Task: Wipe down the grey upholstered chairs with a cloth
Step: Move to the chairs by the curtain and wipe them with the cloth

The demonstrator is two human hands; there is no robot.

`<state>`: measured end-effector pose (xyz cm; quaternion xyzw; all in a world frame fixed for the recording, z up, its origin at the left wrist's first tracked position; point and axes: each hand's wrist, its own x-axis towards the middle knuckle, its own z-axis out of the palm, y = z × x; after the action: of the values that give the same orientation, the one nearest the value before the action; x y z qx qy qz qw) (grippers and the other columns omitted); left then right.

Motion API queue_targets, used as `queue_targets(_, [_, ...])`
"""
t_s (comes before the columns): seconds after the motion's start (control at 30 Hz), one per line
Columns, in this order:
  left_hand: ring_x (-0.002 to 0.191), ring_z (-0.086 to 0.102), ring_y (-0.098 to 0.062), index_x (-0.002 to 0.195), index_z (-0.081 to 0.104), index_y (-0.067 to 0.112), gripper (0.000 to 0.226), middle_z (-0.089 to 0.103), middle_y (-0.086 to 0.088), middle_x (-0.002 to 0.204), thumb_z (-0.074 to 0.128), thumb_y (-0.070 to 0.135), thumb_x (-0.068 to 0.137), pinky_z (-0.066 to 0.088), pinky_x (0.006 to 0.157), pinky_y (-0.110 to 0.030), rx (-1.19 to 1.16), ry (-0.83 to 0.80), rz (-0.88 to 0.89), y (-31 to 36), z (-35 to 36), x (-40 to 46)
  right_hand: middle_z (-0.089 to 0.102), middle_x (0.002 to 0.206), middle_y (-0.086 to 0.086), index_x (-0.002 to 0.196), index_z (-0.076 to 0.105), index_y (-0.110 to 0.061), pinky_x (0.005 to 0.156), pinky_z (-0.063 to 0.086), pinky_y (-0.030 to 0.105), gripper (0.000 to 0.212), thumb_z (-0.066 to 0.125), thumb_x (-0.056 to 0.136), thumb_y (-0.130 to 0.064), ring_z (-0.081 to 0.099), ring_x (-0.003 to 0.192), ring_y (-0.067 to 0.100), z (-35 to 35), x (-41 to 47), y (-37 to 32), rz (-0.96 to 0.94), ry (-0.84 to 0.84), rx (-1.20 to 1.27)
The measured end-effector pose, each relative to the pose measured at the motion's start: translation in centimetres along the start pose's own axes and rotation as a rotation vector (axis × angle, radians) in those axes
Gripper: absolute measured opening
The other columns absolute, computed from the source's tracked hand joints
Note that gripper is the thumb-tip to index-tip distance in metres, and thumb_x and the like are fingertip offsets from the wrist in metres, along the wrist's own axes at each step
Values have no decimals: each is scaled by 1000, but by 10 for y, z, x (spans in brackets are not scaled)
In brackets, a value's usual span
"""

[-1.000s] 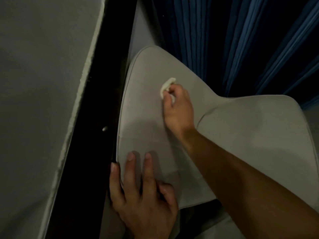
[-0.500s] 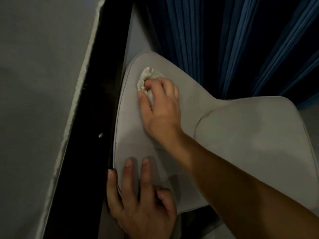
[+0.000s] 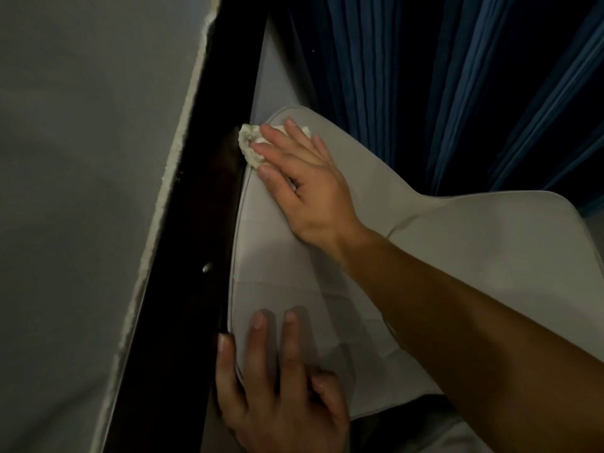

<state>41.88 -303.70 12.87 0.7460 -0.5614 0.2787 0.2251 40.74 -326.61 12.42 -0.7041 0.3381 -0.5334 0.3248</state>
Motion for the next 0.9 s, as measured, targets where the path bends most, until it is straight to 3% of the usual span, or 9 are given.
queue_targets(0.1, [125,49,-47,107,77,11,45,63,-19,125,42,25,81,32,119,-39,7,-14,-2,0,-1,1,42,151,-7,141,49,-25,121,14,41,41,42,102,-39,25,145,12,-1,11,12,66,-30,-101])
queue_targets(0.17, [124,50,-48,108,77,11,46,64,-20,125,43,25,80,32,119,-40,16,-28,12,0,-3,1,45,147,-10,141,48,-26,119,19,39,43,38,102,-43,32,141,11,-5,28,29,258,1,-72])
queue_targets(0.27, [124,50,-49,109,76,12,47,64,-20,125,43,26,79,32,119,-41,13,-36,25,0,-3,1,68,106,-6,116,69,-20,100,48,35,32,50,99,-39,61,110,16,-28,66,63,709,72,142])
queue_targets(0.33, [126,48,-48,111,75,11,47,64,-19,126,42,25,80,32,119,-42,11,-40,22,-2,-2,1,66,87,-7,98,73,-20,87,54,29,26,56,97,-40,65,93,15,-42,80,78,930,103,212])
queue_targets(0.4, [127,48,-47,111,76,11,47,64,-19,126,42,25,81,33,119,-42,9,-33,24,-2,-2,0,64,86,-10,99,71,-18,84,51,24,26,51,100,-34,62,86,8,-42,79,70,872,190,189])
queue_targets(0.53, [128,48,-47,114,74,14,46,63,-17,128,40,27,86,33,118,-43,-8,-34,23,-2,0,0,68,99,-13,111,68,-24,80,47,13,29,44,100,-34,61,92,-1,-16,42,-1,385,188,211])
queue_targets(0.63, [130,47,-46,115,74,14,47,63,-17,129,37,29,90,33,118,-44,-28,-15,19,-4,2,-2,56,139,-1,132,58,-21,113,32,38,34,45,102,-29,42,135,14,6,1,-27,102,27,-20])
queue_targets(0.77, [135,42,-46,119,72,14,45,61,-16,133,44,25,85,31,119,-45,-31,-45,30,-6,2,-2,26,159,-5,150,33,-21,121,9,44,46,33,105,-30,12,149,13,11,0,-14,206,-32,-32])
queue_targets(0.9, [135,42,-47,119,74,11,47,58,-16,136,48,23,82,29,120,-45,-23,-64,30,-9,1,-3,20,161,-6,152,26,-20,122,8,35,48,31,106,-30,9,149,11,5,-2,12,432,37,38])
